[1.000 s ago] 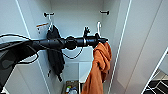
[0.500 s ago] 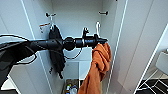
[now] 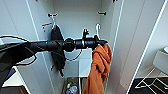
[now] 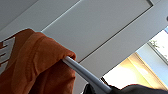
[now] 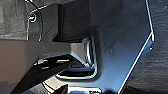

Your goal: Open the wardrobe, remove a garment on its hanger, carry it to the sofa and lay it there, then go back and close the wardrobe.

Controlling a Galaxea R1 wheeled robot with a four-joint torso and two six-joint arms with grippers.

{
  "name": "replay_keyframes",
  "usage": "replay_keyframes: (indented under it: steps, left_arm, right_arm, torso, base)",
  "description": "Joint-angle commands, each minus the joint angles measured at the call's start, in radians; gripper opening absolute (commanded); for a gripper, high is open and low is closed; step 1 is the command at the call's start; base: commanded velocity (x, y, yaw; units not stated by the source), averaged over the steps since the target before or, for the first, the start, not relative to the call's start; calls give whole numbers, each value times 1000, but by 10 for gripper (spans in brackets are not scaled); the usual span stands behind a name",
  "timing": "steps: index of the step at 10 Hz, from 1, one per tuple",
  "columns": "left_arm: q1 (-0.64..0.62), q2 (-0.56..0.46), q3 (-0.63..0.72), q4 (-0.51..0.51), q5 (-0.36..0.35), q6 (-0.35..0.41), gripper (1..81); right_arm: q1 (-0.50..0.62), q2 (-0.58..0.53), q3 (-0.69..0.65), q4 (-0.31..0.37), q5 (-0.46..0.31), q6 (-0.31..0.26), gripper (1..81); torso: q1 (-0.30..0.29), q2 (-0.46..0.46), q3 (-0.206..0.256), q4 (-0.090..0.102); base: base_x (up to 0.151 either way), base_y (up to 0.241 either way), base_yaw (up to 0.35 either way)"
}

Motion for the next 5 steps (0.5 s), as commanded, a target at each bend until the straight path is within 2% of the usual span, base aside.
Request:
replay_keyframes:
  steps: [1,5]
  left_arm:
    - [-194,-3,0,21,-93,13,10]
    - [-184,-17,23,21,-96,13,10]
  right_arm:
    - [31,4,7,-2,-55,-3,811]
    - [31,4,7,-3,-55,-3,811]
  torso:
    - [0,0,0,0]
    - [-1,0,0,0]
  base:
    - [-113,0,0]
    - [-86,0,0]
